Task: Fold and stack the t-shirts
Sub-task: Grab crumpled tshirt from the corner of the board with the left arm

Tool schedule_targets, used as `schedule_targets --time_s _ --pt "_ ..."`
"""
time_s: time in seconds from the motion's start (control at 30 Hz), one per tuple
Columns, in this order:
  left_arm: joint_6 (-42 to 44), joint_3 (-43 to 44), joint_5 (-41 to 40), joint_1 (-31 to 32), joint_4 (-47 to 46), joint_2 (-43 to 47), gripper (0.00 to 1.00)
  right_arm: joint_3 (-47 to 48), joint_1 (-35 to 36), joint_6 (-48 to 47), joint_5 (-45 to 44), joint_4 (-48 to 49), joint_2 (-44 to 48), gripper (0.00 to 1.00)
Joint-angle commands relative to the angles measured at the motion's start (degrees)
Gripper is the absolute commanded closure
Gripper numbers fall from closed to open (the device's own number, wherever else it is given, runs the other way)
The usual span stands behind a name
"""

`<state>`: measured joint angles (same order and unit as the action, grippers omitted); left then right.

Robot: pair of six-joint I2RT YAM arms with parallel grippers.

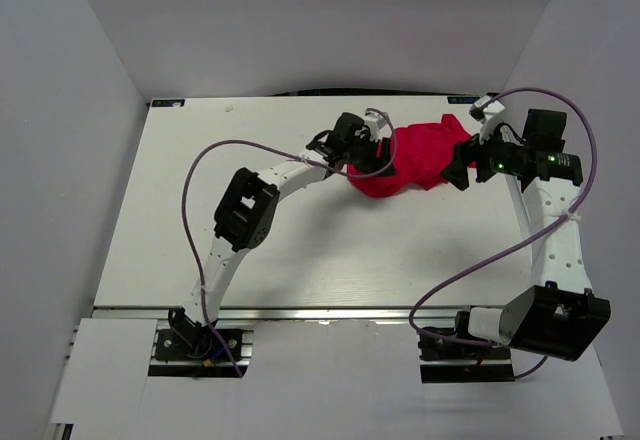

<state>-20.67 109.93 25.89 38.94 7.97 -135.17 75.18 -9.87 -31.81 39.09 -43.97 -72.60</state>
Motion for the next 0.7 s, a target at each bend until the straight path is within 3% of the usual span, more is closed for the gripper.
schedule_targets --time_s 0.0,0.2,0.5,0.63,0.67 --pt "6.15 5.64 -8.99 1.23 -0.05 -1.04 0.33 -0.73 -0.59 0.70 3.18 0.37 0.53 0.11" --pt "9.77 13.89 -14.19 3.34 2.40 -7.64 0.32 -1.44 -1.47 1.05 4.41 1.34 -0.26 0.11" --pt "14.15 15.40 -24.22 4.39 4.69 -11.25 0.33 -3.55 -2.35 1.75 6.26 2.31 0.53 0.11" --pt "14.16 14.97 -24.75 4.48 5.13 -11.87 0.40 -3.72 -2.70 2.19 7.22 2.22 0.44 0.11" --pt "14.16 14.79 -24.83 4.48 5.13 -12.04 0.48 -3.72 -2.79 2.45 7.40 2.30 0.35 0.11"
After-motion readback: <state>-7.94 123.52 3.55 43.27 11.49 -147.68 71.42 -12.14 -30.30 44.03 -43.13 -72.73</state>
